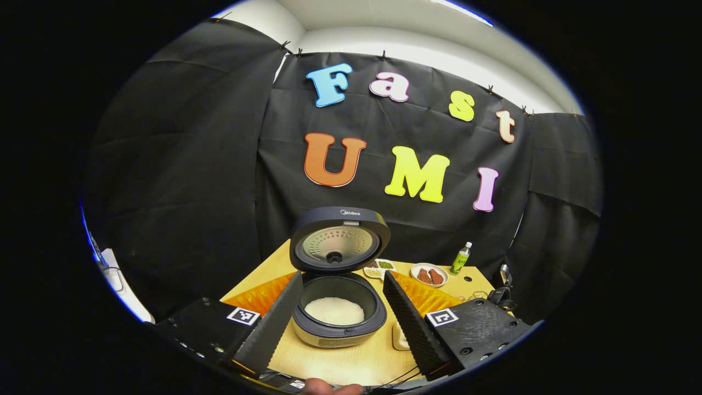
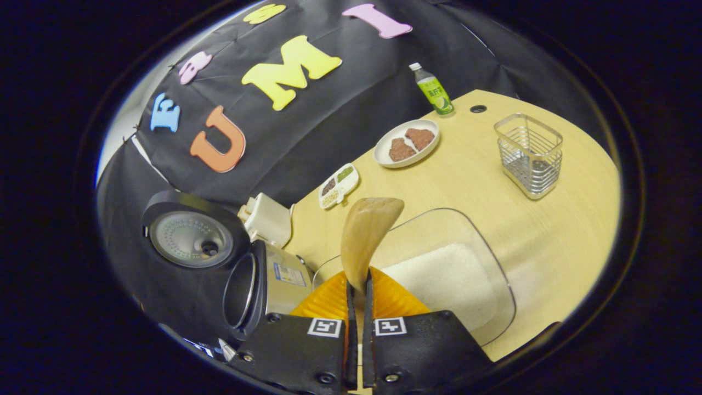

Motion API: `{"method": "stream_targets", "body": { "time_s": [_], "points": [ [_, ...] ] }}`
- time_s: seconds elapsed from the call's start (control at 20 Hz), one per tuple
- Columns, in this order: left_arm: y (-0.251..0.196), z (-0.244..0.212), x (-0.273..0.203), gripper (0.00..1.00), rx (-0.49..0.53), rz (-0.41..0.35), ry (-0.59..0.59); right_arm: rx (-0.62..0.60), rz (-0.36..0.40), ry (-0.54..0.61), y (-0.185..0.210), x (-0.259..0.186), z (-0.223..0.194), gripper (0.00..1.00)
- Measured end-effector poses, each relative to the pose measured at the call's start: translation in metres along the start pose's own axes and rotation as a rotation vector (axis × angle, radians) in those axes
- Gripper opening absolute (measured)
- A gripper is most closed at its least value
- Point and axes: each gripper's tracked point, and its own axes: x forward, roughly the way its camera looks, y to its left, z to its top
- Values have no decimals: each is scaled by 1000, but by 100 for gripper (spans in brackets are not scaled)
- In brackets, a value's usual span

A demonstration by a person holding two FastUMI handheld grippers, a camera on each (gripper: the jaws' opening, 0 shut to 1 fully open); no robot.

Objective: Close the left gripper, press the button to open the rice cooker; take a wooden spoon from the chopstick holder with the right hand, scoop a spoonful of rice and pour it into the rice cooker, then put the wooden spoon back into the chopstick holder.

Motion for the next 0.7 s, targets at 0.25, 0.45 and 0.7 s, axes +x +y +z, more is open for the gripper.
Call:
{"method": "stream_targets", "body": {
  "time_s": [0.25, 0.45, 0.7],
  "points": [
    [-23, -3, 3, 95, 16, -34, -6, 127, 47, -72, -4, -38, 39, 8],
    [-40, -11, 7, 95, 45, -67, -2, 202, 107, -129, 13, -75, 74, 8],
    [-37, -11, 2, 95, 107, -90, -32, 206, 203, -175, 72, -106, 106, 8]
  ]
}}
